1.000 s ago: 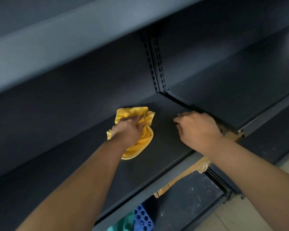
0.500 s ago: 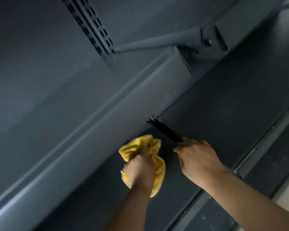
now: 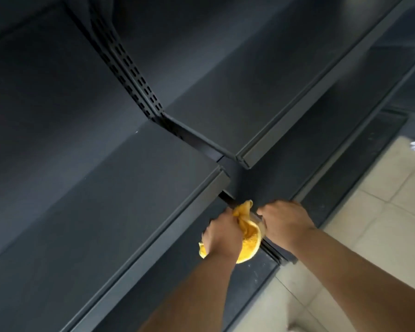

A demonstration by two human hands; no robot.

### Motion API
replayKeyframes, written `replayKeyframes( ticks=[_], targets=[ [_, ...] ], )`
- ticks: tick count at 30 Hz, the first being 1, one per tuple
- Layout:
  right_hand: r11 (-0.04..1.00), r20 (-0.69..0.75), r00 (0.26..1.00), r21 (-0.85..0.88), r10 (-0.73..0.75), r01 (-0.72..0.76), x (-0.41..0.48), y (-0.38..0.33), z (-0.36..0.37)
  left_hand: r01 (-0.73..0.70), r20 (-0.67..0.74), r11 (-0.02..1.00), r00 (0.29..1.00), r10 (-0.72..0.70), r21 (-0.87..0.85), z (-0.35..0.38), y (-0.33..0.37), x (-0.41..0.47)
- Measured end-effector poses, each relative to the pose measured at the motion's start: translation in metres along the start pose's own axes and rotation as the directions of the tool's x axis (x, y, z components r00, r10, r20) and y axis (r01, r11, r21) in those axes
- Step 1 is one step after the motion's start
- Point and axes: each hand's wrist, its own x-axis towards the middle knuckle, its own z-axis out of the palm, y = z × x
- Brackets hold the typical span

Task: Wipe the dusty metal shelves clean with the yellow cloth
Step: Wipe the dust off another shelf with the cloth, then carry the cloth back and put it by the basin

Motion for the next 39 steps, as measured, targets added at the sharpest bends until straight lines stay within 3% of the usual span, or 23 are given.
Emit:
replayKeyframes(
  ticks=[4,10,20,25,32,39],
  targets=[
    [0.999,0.070,0.997,-0.025,0.040,-0.038,-0.042,0.009,-0.043,-0.005,0.076,1.000,0.997,0.006,-0.019,-0.039,0.028,-0.040],
    [0.993,0.046,0.995,-0.093,0.083,-0.078,-0.099,0.009,-0.109,-0.024,0.064,0.998,0.998,0.028,-0.058,-0.100,0.044,-0.094],
    [0.994,-0.079,0.991,-0.016,0.106,-0.108,-0.262,-0.046,-0.213,-0.242,-0.001,0.967,0.970,0.242,-0.084,-0.229,0.041,-0.241],
    [0.993,-0.127,0.988,-0.064,0.088,-0.097,-0.325,-0.055,-0.257,-0.340,-0.072,0.934,0.940,0.334,-0.110,-0.274,0.043,-0.285],
    [0.983,-0.226,0.967,0.163,0.115,-0.079,-0.356,-0.040,-0.312,-0.440,-0.214,0.879,0.891,0.402,-0.182,-0.321,0.097,-0.312],
    [0.897,-0.349,0.929,0.440,0.121,0.048,-0.383,0.018,-0.359,-0.409,-0.253,0.887,0.900,0.354,-0.216,-0.333,0.181,-0.328]
  ],
)
